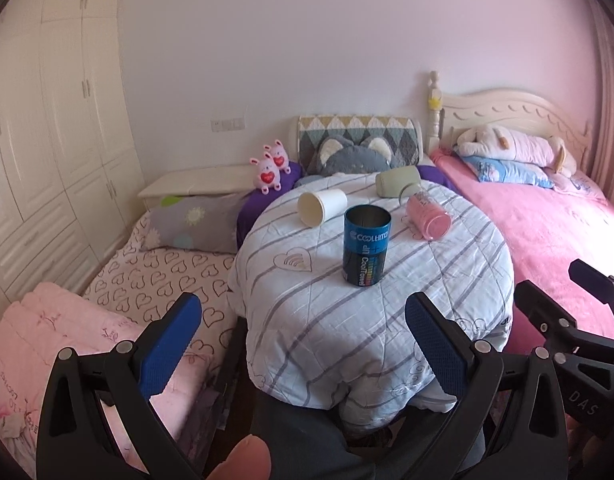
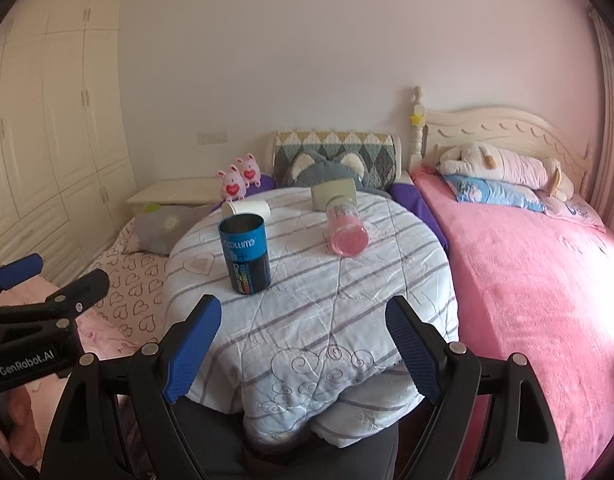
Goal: Flip cup upright
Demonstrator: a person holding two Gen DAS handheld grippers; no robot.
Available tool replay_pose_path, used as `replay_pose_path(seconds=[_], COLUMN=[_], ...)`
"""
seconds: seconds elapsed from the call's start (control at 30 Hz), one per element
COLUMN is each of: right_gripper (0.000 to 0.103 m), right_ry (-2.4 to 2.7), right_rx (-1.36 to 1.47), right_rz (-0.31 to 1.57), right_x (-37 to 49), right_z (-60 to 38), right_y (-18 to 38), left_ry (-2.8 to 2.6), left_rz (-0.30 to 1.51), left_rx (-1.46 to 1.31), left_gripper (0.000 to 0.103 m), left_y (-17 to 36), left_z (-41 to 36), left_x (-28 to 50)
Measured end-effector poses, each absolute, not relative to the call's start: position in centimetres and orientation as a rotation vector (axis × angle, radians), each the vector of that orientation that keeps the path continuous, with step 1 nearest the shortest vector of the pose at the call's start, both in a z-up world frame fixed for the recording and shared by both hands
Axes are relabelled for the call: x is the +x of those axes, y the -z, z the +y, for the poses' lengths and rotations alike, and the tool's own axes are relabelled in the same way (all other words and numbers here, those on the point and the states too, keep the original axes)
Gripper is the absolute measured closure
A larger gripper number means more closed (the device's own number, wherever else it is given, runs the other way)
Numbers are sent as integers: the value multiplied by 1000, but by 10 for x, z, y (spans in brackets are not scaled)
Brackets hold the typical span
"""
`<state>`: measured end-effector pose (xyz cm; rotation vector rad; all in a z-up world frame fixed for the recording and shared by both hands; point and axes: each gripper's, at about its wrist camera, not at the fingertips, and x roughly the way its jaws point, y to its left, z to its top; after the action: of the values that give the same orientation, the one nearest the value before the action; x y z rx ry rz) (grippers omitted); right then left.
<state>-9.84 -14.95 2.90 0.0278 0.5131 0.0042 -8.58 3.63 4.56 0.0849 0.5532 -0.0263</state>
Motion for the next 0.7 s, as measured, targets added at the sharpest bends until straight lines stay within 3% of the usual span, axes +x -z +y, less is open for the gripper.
replay_pose_path(seconds=[0.7], right_gripper=[18], right_ry=[-10], right_rx=[54], right_rz=[544], right_x=[-98], right_z=[-156], right_y=[-16], left_ry=[31], left_rz=[584], left_rx=[91], left_gripper=[0], left_y=[-39], left_z=[28], left_x=[-81])
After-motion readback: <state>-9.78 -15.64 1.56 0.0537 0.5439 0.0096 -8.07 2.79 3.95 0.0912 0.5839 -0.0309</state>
